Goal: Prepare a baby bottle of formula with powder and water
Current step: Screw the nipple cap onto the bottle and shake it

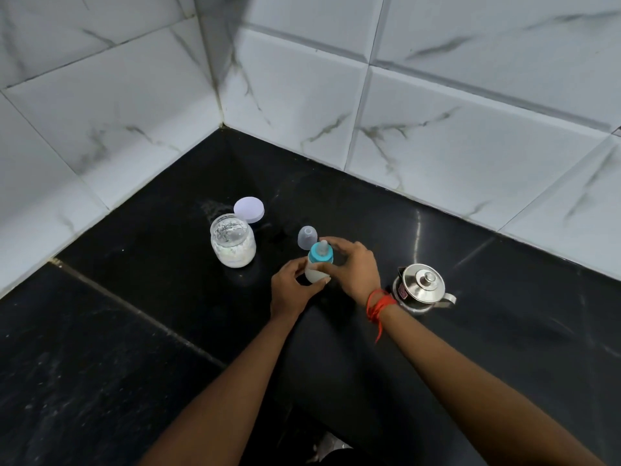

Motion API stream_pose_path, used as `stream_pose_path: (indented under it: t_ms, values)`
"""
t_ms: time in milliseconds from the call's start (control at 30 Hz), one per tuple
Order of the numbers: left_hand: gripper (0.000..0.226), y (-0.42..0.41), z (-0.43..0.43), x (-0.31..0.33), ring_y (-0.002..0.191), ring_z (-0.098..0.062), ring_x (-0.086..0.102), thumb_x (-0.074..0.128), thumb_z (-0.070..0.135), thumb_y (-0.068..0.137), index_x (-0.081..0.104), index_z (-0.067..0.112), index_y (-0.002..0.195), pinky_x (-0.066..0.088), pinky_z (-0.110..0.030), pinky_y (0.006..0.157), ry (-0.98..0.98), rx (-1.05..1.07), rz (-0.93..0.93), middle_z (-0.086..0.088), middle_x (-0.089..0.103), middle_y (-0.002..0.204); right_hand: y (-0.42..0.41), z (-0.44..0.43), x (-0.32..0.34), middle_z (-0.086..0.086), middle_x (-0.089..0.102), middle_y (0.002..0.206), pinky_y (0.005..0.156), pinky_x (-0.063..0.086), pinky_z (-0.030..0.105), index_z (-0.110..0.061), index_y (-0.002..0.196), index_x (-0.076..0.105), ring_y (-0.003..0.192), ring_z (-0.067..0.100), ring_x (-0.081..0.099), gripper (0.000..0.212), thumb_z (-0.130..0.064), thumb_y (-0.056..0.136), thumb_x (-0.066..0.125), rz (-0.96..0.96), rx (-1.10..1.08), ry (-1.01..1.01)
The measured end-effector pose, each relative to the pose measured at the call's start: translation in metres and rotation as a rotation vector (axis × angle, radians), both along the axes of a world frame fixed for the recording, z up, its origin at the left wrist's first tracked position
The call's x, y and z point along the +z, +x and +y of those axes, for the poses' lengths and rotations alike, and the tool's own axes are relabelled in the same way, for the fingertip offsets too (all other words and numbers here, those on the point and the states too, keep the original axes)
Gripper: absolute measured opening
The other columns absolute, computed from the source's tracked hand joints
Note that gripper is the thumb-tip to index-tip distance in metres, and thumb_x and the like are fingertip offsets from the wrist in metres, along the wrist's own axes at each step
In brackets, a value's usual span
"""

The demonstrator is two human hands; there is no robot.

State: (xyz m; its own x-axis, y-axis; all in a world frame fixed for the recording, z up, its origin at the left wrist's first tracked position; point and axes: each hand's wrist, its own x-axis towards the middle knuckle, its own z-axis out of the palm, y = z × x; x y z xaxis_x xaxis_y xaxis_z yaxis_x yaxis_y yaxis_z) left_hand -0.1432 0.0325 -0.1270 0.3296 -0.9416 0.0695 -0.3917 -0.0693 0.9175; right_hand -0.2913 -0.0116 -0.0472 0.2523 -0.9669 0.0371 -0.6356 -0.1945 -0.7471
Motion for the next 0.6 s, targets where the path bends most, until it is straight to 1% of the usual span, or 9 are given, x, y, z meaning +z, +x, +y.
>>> stream_pose_path:
  t_ms: [67,100,133,200,300,400,467,533,600]
  values:
    - [0.054,0.000,-0.001,-0.002,0.100,-0.005,0.070,0.094,0.033,0.066,0.074,0.018,0.113,0.060,-0.028,0.088,0.009,-0.010,0.001,0.006,0.075,0.110,0.004,0.008,-0.003,-0.016,0.070,0.112,0.084,0.052,0.025,-0.042,0.123,0.062,0.100,0.004,0.060,0.065,-0.071,0.065,0.069,0.059,-0.082,-0.049]
    - [0.053,0.000,-0.001,-0.002,0.100,-0.005,0.071,0.094,0.034,0.066,0.074,0.018,0.112,0.060,-0.026,0.087,0.012,-0.011,0.009,0.007,0.076,0.109,0.003,0.003,0.001,-0.014,0.069,0.112,0.084,0.053,0.027,-0.043,0.123,0.062,0.099,0.005,0.060,0.066,-0.070,0.064,0.071,0.066,-0.043,-0.038]
    - [0.053,0.001,-0.001,-0.001,0.099,-0.003,0.071,0.095,0.035,0.066,0.074,0.017,0.111,0.059,-0.023,0.086,0.017,-0.011,0.018,0.007,0.076,0.107,0.000,-0.009,0.005,-0.013,0.068,0.114,0.085,0.054,0.029,-0.042,0.124,0.062,0.098,0.006,0.061,0.064,-0.064,0.066,0.076,0.052,0.057,-0.009]
    - [0.054,0.002,-0.002,0.001,0.097,-0.001,0.071,0.097,0.032,0.065,0.075,0.015,0.111,0.056,-0.015,0.083,0.018,-0.018,0.036,0.006,0.077,0.107,-0.009,-0.034,0.020,-0.009,0.067,0.123,0.090,0.053,0.029,-0.032,0.134,0.061,0.098,0.007,0.063,0.062,-0.036,0.076,0.083,0.021,0.342,0.138]
    - [0.055,0.003,-0.002,0.002,0.097,-0.002,0.071,0.098,0.029,0.064,0.075,0.013,0.112,0.052,-0.008,0.082,0.027,-0.022,0.032,0.004,0.077,0.107,-0.017,-0.053,0.031,-0.004,0.066,0.131,0.103,0.050,0.026,-0.018,0.139,0.059,0.118,0.009,0.063,0.059,-0.007,0.084,0.077,0.036,0.553,0.300]
    - [0.051,0.002,-0.002,0.003,0.097,-0.001,0.071,0.097,0.030,0.064,0.075,0.017,0.109,0.053,-0.010,0.081,0.027,-0.013,0.036,0.009,0.076,0.104,-0.014,-0.039,0.022,-0.005,0.067,0.129,0.107,0.048,0.030,-0.017,0.132,0.065,0.120,0.005,0.061,0.055,-0.003,0.081,0.078,-0.081,0.423,0.266]
    - [0.047,0.000,-0.002,0.004,0.095,0.003,0.070,0.096,0.028,0.066,0.075,0.019,0.107,0.053,-0.009,0.080,0.029,-0.017,0.048,0.012,0.075,0.101,-0.010,-0.020,0.009,-0.014,0.069,0.124,0.106,0.049,0.033,-0.026,0.127,0.068,0.116,-0.002,0.062,0.053,-0.010,0.078,0.082,-0.162,0.233,0.210]
    - [0.044,-0.002,-0.002,0.007,0.094,0.004,0.070,0.095,0.023,0.066,0.075,0.020,0.105,0.052,-0.008,0.079,0.028,-0.010,0.051,0.013,0.074,0.100,-0.001,-0.001,-0.001,-0.024,0.070,0.114,0.103,0.051,0.036,-0.038,0.121,0.068,0.108,-0.006,0.063,0.051,-0.030,0.073,0.083,-0.186,0.028,0.142]
    - [0.040,-0.003,-0.001,0.007,0.092,0.002,0.070,0.093,0.017,0.066,0.075,0.018,0.103,0.051,-0.008,0.078,0.023,0.002,0.059,0.012,0.074,0.098,0.016,0.015,-0.008,-0.024,0.072,0.100,0.098,0.050,0.037,-0.043,0.120,0.063,0.097,0.000,0.067,0.052,-0.053,0.070,0.071,-0.127,-0.170,0.062]
